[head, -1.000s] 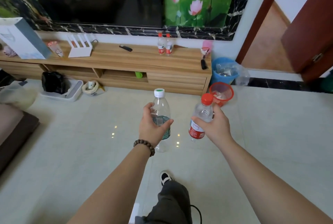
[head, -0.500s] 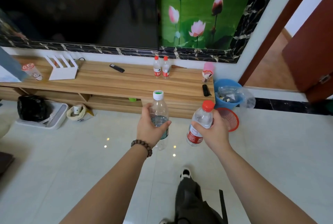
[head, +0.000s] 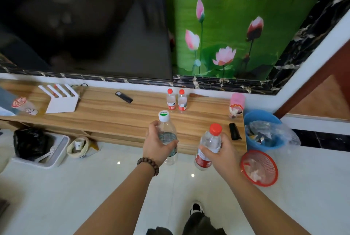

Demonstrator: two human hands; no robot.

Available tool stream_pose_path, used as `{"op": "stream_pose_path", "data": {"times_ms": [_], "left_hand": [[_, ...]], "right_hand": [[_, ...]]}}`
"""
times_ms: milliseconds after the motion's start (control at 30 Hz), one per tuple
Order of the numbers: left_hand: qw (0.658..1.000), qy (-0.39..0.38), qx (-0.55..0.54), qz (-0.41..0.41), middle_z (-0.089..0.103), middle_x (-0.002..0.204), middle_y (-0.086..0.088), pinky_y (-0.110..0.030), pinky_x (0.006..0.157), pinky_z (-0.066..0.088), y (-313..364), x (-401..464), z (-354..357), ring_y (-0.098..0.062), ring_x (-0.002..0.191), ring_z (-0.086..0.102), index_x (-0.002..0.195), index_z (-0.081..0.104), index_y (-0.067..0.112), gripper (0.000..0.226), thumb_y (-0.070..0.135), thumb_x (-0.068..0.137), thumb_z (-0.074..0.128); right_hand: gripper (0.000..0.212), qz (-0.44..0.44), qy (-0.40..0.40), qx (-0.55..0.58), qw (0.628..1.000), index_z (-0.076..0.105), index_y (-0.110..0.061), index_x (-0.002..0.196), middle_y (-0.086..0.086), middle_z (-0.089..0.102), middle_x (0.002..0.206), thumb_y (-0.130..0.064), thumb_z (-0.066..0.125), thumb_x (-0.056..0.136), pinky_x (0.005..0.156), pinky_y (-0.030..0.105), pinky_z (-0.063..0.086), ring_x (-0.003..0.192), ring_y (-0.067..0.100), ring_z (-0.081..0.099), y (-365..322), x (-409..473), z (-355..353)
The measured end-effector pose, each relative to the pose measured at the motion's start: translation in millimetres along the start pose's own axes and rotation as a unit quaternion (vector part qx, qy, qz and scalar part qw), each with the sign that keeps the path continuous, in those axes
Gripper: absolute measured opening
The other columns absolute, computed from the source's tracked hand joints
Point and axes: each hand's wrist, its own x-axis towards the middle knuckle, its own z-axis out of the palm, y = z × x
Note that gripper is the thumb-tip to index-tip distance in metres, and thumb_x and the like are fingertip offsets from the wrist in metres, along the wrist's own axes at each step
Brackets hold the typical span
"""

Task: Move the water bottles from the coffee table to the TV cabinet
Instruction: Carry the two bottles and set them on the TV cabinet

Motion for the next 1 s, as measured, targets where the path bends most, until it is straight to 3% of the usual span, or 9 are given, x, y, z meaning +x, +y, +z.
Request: {"op": "stream_pose_path", "data": {"times_ms": [267, 400, 500, 533, 667, 767, 933, 1000], "left_hand": [[0.999, -0.028, -0.016, -0.022, 0.054, 0.113, 0.002, -0.029, 0.085, 0.052, -0.4, 104.5, -6.8, -0.011, 0.097, 0.057, 0.129, 0.036, 0.022, 0.081, 0.021, 0.065, 0.086], [0.998, -0.058, -0.012, -0.023, 0.055, 0.115, 0.006, -0.035, 0.088, 0.054, -22.1, 157.5, -11.0, -0.013, 0.100, 0.059, 0.127, 0.036, 0.029, 0.081, 0.024, 0.064, 0.086], [0.996, -0.088, 0.005, -0.016, 0.057, 0.113, 0.009, -0.034, 0.085, 0.053, -46.4, 204.0, -7.2, -0.013, 0.102, 0.059, 0.127, 0.037, 0.029, 0.080, 0.029, 0.063, 0.086], [0.995, -0.098, 0.012, -0.010, 0.058, 0.112, 0.010, -0.032, 0.083, 0.052, -55.3, 218.8, -4.0, -0.013, 0.102, 0.059, 0.126, 0.037, 0.028, 0.079, 0.029, 0.064, 0.085], [0.994, -0.104, 0.024, 0.002, 0.058, 0.115, 0.006, -0.028, 0.081, 0.048, -92.2, 268.2, 16.8, -0.013, 0.102, 0.056, 0.127, 0.037, 0.024, 0.076, 0.022, 0.067, 0.083], [0.995, -0.098, 0.026, 0.009, 0.057, 0.119, 0.006, -0.023, 0.080, 0.044, -123.7, 298.3, 39.9, -0.010, 0.102, 0.055, 0.128, 0.038, 0.023, 0.077, 0.019, 0.066, 0.084], [0.993, -0.099, 0.046, 0.046, 0.053, 0.122, 0.004, -0.031, 0.083, 0.050, -179.2, 340.0, 84.4, -0.014, 0.104, 0.056, 0.121, 0.042, 0.024, 0.072, 0.026, 0.063, 0.086], [0.992, -0.101, 0.052, 0.060, 0.050, 0.124, 0.003, -0.030, 0.083, 0.048, -196.8, 353.4, 101.4, -0.014, 0.104, 0.055, 0.122, 0.043, 0.022, 0.072, 0.026, 0.064, 0.086]], "right_hand": [[0.053, 0.039, -0.012, 0.001, 0.999, 0.057, -0.033, 0.107, -0.008, 0.065, 0.099, -0.047, 0.073, 0.058, 0.079, 0.038, 0.054, 0.093, 0.014, 0.064, -18.2, 92.4, 50.5], [0.037, 0.056, 0.014, -0.012, 0.998, 0.055, -0.031, 0.100, -0.009, 0.064, 0.090, -0.026, 0.078, 0.071, 0.067, 0.025, 0.050, 0.083, 0.009, 0.064, -22.6, 129.1, 88.3], [0.029, 0.082, 0.013, 0.014, 0.996, 0.052, -0.015, 0.093, -0.006, 0.056, 0.072, -0.002, 0.072, 0.078, 0.046, 0.006, 0.040, 0.053, -0.003, 0.058, -23.5, 159.3, 117.5], [0.028, 0.081, 0.017, 0.012, 0.996, 0.052, -0.016, 0.091, -0.008, 0.057, 0.071, -0.002, 0.072, 0.077, 0.046, 0.005, 0.039, 0.053, -0.005, 0.058, -18.5, 170.5, 127.4], [0.045, 0.089, 0.050, 0.002, 0.995, 0.055, -0.028, 0.107, -0.017, 0.064, 0.090, -0.024, 0.081, 0.071, 0.063, 0.010, 0.043, 0.083, 0.000, 0.061, 21.8, 215.0, 164.2], [0.047, 0.092, 0.067, -0.012, 0.993, 0.052, -0.031, 0.106, -0.016, 0.064, 0.092, -0.025, 0.081, 0.070, 0.070, 0.016, 0.043, 0.085, 0.001, 0.060, 53.8, 248.9, 185.7], [0.047, 0.072, 0.070, -0.019, 0.995, 0.052, -0.030, 0.106, -0.015, 0.064, 0.089, -0.018, 0.080, 0.070, 0.068, 0.017, 0.045, 0.082, 0.007, 0.062, 114.5, 298.9, 216.1], [0.048, 0.059, 0.068, -0.027, 0.996, 0.051, -0.033, 0.105, -0.017, 0.063, 0.090, -0.020, 0.079, 0.069, 0.072, 0.023, 0.048, 0.085, 0.008, 0.062, 135.3, 314.4, 227.4]]}}
